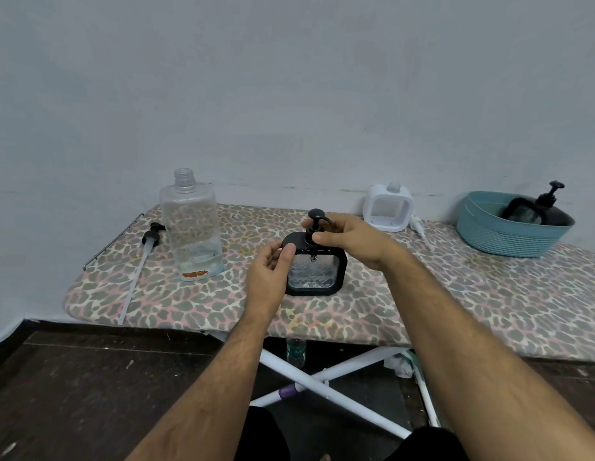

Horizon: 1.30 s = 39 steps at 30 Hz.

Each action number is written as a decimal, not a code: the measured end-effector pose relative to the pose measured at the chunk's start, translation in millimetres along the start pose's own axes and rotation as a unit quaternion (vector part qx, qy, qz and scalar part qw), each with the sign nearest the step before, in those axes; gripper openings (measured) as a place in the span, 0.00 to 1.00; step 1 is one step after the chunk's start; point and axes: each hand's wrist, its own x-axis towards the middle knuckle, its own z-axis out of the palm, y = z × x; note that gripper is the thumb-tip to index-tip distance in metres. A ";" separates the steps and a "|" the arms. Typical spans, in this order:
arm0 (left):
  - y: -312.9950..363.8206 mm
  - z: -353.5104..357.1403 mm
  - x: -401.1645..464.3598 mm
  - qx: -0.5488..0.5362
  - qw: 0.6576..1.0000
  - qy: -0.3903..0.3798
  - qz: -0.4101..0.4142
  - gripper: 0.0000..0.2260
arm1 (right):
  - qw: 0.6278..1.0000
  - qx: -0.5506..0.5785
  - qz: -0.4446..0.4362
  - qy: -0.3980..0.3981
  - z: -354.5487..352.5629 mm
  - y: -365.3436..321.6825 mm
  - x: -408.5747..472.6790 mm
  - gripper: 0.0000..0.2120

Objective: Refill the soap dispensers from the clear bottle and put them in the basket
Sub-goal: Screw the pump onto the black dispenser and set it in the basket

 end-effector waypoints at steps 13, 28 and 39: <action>1.3 0.9 -0.6 0.001 1.000 -0.002 0.014 0.17 | 0.970 -0.206 -0.084 0.098 12.8 3.2 -5.5 0.10; 3.5 1.6 -2.5 0.006 0.999 0.006 0.034 0.10 | 0.917 -0.308 -0.010 0.255 51.4 8.0 -5.7 0.19; 2.4 0.8 -2.0 -0.001 0.999 0.008 0.043 0.08 | 0.874 -0.315 0.051 0.367 70.3 -2.4 -5.0 0.21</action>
